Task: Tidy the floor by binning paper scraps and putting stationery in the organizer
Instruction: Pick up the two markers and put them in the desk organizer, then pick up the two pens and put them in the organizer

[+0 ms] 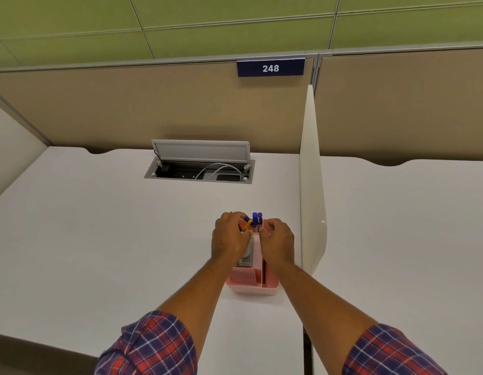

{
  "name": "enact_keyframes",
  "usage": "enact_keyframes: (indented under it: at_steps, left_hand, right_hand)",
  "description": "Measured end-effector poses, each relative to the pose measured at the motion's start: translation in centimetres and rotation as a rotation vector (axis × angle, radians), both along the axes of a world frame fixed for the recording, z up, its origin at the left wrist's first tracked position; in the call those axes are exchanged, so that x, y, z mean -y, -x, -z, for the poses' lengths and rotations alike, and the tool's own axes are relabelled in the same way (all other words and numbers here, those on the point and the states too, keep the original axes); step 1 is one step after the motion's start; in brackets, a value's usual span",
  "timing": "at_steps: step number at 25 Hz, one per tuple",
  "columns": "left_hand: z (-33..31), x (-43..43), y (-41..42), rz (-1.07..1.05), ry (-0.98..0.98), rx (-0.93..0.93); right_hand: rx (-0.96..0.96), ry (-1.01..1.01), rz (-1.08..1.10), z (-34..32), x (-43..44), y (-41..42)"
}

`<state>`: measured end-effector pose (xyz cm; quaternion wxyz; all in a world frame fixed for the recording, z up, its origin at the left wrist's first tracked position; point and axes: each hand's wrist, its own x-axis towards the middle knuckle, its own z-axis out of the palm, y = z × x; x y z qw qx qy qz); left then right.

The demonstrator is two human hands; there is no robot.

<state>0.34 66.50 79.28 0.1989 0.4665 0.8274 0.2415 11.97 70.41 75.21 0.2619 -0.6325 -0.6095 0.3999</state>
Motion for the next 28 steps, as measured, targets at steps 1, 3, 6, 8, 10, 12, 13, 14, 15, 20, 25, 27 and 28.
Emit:
enact_keyframes:
  at_steps: [1, 3, 6, 8, 10, 12, 13, 14, 15, 20, 25, 27, 28]
  left_hand:
    - [-0.1, 0.9, -0.1, 0.013, -0.002, -0.036]
    - [-0.4, 3.1, -0.3, 0.029, -0.003, -0.089]
    - [-0.7, 7.7, -0.4, 0.089, -0.001, -0.138]
    - [-0.8, 10.8, -0.3, 0.142, -0.001, -0.161]
    - [-1.2, 15.2, -0.1, 0.19, -0.007, -0.191]
    - [-1.3, 19.7, 0.0, 0.227, -0.009, -0.233]
    - [-1.3, 22.1, 0.2, 0.249, -0.005, -0.258]
    - [-1.2, 24.9, 0.6, 0.277, 0.005, -0.294]
    - [-1.2, 27.4, 1.0, 0.305, 0.014, -0.331]
    - [-0.7, 37.8, 1.6, 0.421, 0.035, -0.337]
    - [1.3, 46.0, -0.7, 0.518, 0.07, -0.334]
    - [3.1, 48.9, -2.3, 0.542, 0.103, -0.339]
    - [4.0, 50.1, -3.1, 0.545, 0.119, -0.332]
  right_hand:
    - [0.021, -0.02, -0.017, -0.1, 1.0, -0.2]
    - [0.082, -0.063, -0.043, -0.4, 3.2, -0.8]
    - [0.186, -0.165, -0.108, -0.8, 8.1, -1.7]
    - [0.213, -0.214, -0.132, -1.5, 11.5, -2.4]
    - [0.259, -0.322, -0.167, -2.2, 16.0, -2.9]
    - [0.344, -0.405, -0.168, -2.6, 20.6, -3.2]
    - [0.395, -0.421, -0.166, -2.7, 23.0, -3.2]
    - [0.443, -0.422, -0.159, -2.9, 25.9, -3.1]
    - [0.486, -0.412, -0.156, -3.0, 28.4, -3.2]
    - [0.61, -0.327, -0.153, -2.8, 39.7, -5.8]
    - [0.734, -0.262, -0.151, -1.3, 49.0, -10.5]
    - [0.727, -0.206, -0.156, 0.6, 52.9, -12.9]
    - [0.719, -0.192, -0.159, 1.5, 54.5, -14.0]
